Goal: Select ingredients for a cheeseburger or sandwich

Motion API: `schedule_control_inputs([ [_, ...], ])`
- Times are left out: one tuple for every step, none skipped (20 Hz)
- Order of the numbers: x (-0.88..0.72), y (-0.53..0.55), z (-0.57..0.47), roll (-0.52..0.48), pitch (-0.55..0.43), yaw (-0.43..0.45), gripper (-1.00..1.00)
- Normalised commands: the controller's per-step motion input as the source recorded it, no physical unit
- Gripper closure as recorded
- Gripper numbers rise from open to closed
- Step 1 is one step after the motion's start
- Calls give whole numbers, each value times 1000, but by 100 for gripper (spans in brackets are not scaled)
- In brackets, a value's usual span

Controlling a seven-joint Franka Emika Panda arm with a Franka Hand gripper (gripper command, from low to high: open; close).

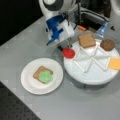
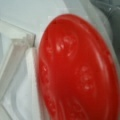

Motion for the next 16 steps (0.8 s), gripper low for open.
schedule_control_inputs([
  [132, -179, -108, 246, -100, 77, -100],
  [131, -177, -113, 244, -102, 76, -100],
  [131, -175, -116, 242, -103, 75, -100],
  [132, -174, -118, 240, -102, 74, -100],
  [135, -171, -117, 238, -102, 71, -100],
  [138, -167, -111, 235, -98, 70, -100],
  [140, -165, -106, 234, -97, 69, -100],
  [140, -161, -96, 235, -96, 69, -100],
  [139, -158, -83, 238, -97, 70, -100],
  [137, -158, -72, 239, -97, 70, -100],
  [136, -157, -56, 235, -101, 61, -100],
  [136, -157, -47, 233, -103, 58, -100],
  [135, -155, -40, 227, -99, 57, -100],
  [135, -149, -34, 226, -96, 54, -100],
  [135, -147, -32, 225, -95, 52, -100],
  [132, -143, -30, 223, -92, 51, -100],
])
